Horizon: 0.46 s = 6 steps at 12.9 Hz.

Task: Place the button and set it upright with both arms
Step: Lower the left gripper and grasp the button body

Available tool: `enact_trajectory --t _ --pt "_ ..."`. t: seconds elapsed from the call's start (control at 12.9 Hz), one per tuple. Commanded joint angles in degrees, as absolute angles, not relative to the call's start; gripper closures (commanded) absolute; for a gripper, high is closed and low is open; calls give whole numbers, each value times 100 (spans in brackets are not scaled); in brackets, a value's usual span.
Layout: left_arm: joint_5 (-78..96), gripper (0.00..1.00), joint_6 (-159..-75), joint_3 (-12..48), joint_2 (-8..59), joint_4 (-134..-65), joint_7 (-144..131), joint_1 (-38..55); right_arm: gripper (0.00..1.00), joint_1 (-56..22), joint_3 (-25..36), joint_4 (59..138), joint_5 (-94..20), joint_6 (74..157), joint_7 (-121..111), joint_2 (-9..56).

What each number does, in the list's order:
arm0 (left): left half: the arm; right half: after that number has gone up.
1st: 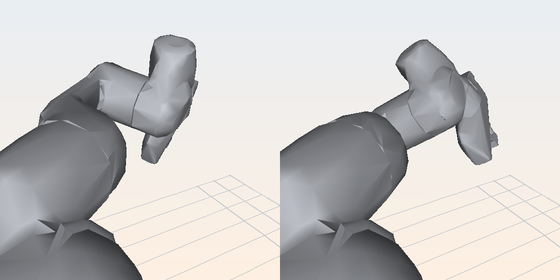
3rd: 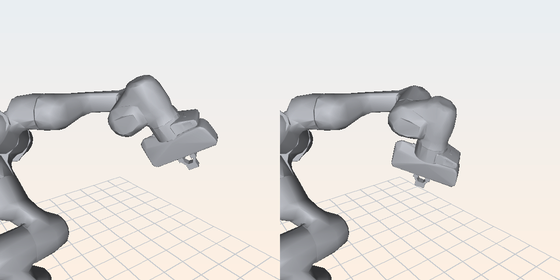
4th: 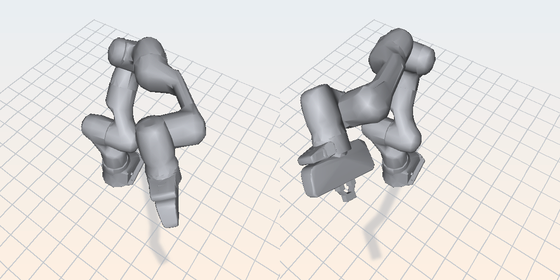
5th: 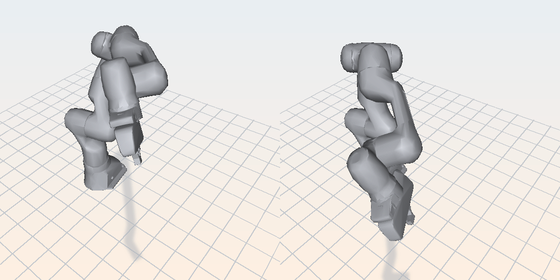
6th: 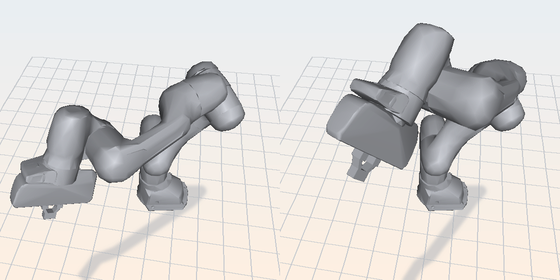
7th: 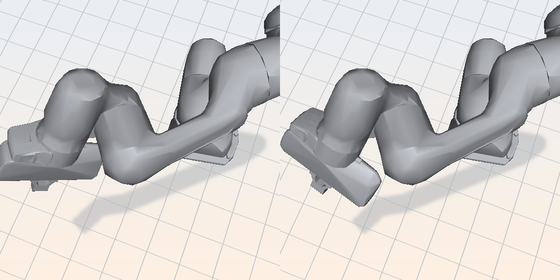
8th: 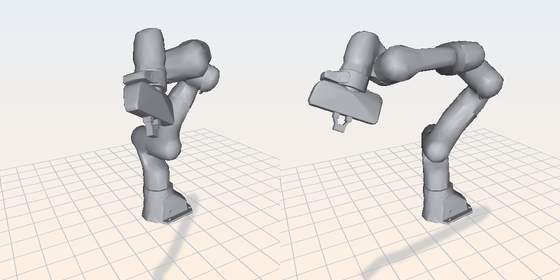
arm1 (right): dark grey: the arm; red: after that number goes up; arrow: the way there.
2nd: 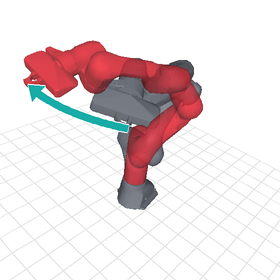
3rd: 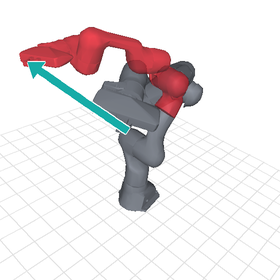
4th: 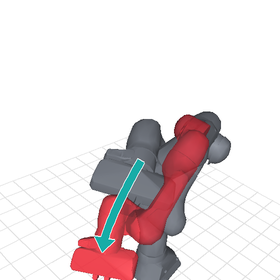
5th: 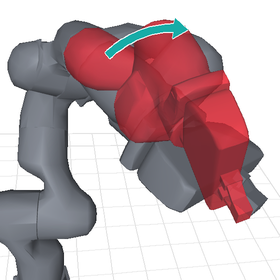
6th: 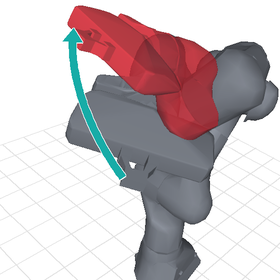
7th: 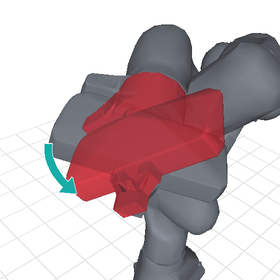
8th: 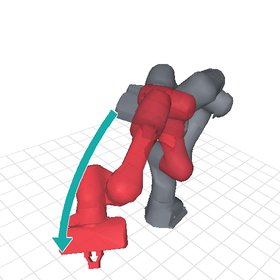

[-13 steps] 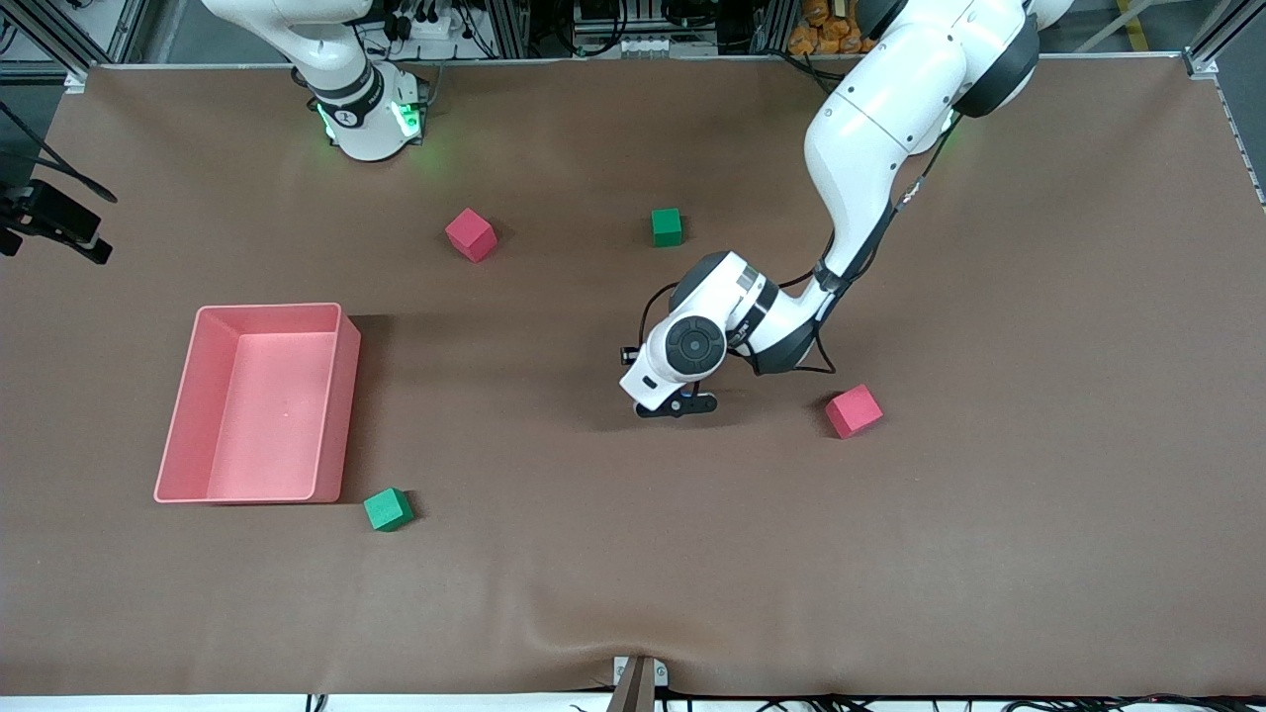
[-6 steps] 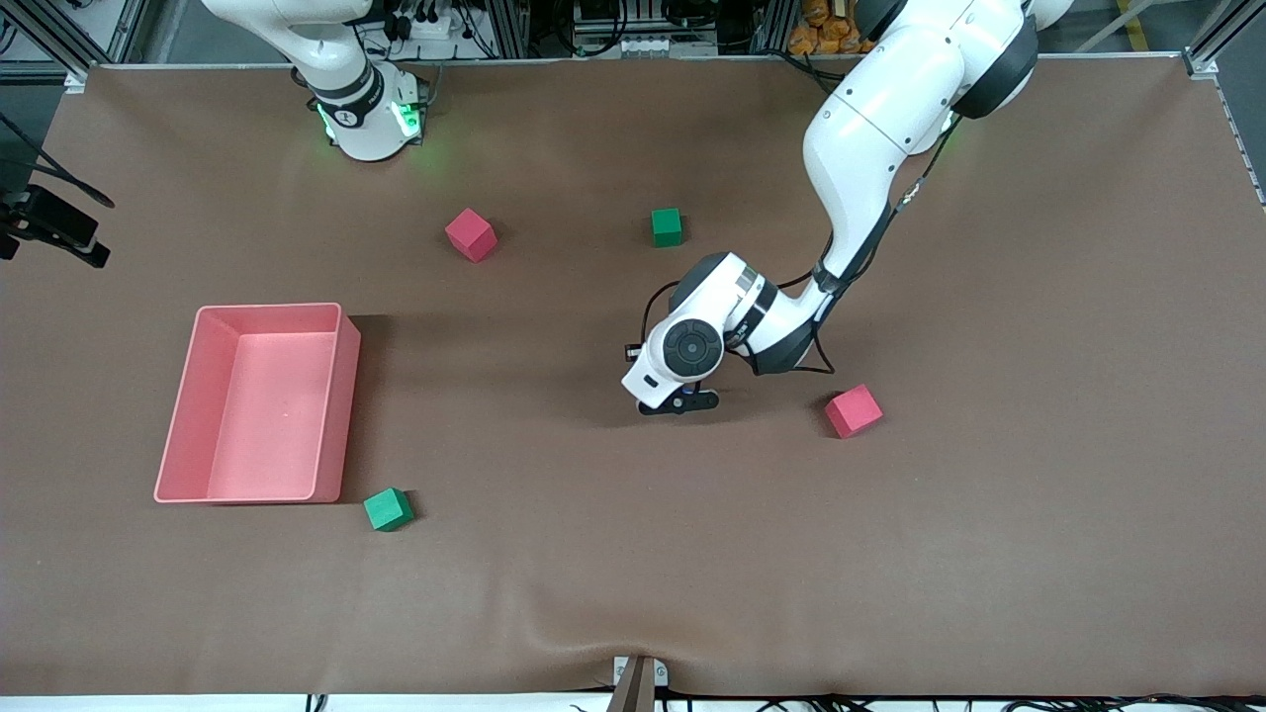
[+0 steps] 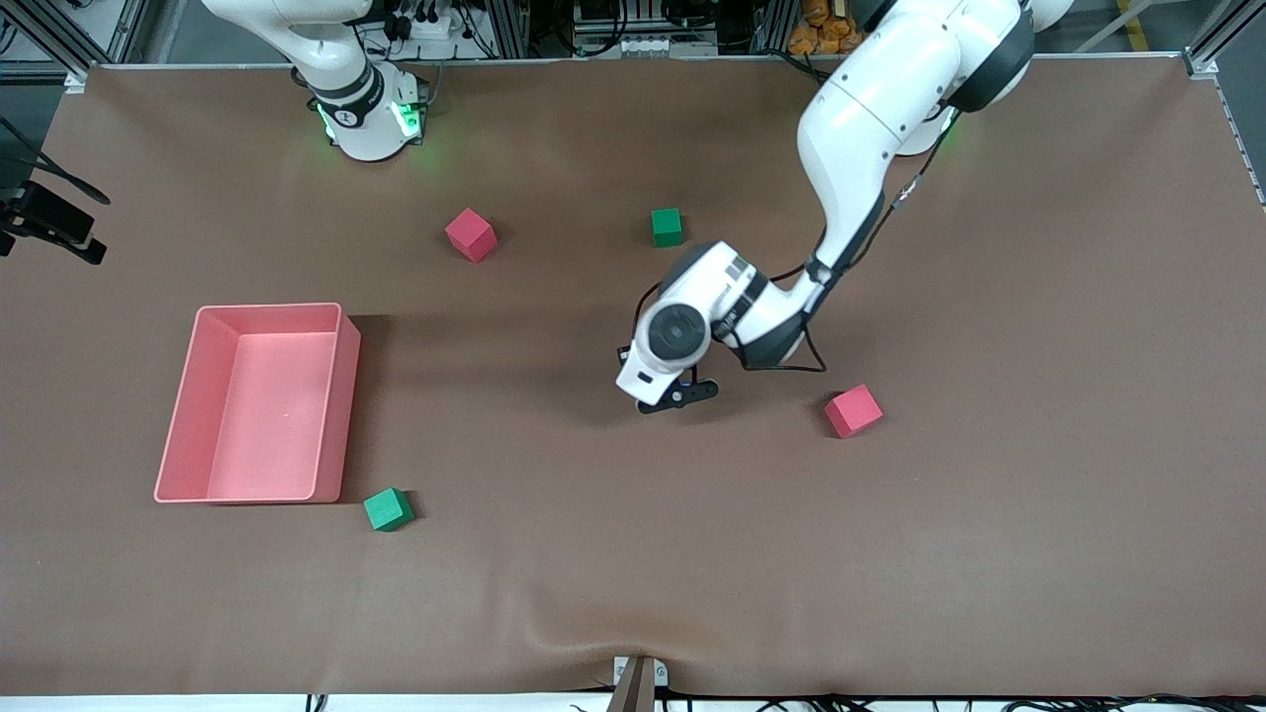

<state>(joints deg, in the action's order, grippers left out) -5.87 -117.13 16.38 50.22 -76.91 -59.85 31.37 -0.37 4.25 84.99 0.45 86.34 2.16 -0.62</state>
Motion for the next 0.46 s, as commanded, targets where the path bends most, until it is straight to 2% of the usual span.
enact_trajectory --t 0.0,0.23,0.39 --pt "-1484 100 -11601 1441 4658 -7717 -6905 3480 0 -44 431 8297 114 8517 158 35" --pt "-2351 100 -11698 1205 4676 -7673 -7803 3980 0 -44 431 8297 114 8517 106 44" --pt "-3370 100 -12397 1178 4816 -7673 -8380 4384 0 -44 431 8297 105 8508 114 44"
